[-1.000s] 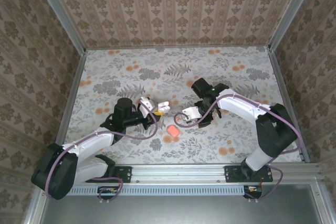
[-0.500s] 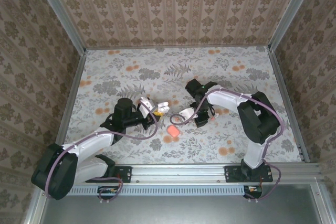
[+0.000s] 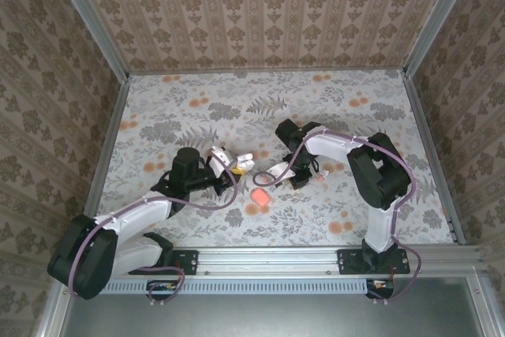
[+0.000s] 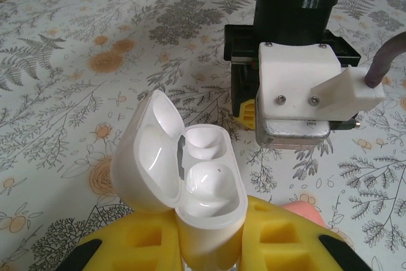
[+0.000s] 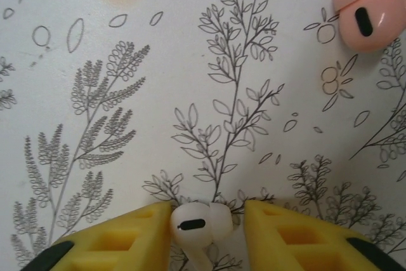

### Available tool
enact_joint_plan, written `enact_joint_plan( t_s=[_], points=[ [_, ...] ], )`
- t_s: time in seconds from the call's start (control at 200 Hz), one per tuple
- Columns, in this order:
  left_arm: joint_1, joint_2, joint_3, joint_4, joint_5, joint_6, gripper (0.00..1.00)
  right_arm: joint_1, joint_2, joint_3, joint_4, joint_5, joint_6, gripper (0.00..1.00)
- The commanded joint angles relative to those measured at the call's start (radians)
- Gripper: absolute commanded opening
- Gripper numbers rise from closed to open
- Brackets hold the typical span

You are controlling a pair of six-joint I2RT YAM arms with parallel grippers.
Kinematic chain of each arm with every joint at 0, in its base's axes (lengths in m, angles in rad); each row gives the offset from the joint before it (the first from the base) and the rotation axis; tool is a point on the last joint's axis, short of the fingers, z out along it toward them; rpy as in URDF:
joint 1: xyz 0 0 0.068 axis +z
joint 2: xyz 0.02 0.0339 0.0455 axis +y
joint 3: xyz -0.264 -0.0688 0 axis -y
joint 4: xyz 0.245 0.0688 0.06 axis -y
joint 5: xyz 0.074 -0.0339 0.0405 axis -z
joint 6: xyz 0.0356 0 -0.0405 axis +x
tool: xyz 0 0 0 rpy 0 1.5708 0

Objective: Insert the wireless bluetooth earbuds into the charging case

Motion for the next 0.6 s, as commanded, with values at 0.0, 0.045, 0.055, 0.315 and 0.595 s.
enact_joint_plan(
  t_s=[0.0, 0.045, 0.055, 0.315, 0.595],
  points=[
    [-0.004, 0.008, 0.020, -0.010, 0.005, 0.026, 0.10, 0.004, 0.035, 0.026, -0.048, 0.007, -0.020, 0.29],
    [-0.004, 0.011, 0.020, -0.010, 0.005, 0.027, 0.10, 0.004, 0.036, 0.026, -0.051, 0.010, -0.020, 0.28],
    [-0.004, 0.011, 0.020, -0.011, 0.005, 0.026, 0.10, 0.004, 0.036, 0.026, -0.050, 0.011, -0.019, 0.28],
    [-0.004, 0.029, 0.031, -0.013, 0.001, 0.031, 0.10, 0.001, -0.010, 0.006, -0.026, -0.020, -0.002, 0.23],
    [-0.006, 0.072, -0.009, 0.132, -0.049, -0.001, 0.09, -0.033, -0.223, -0.119, 0.193, -0.230, 0.191, 0.23]
  ],
)
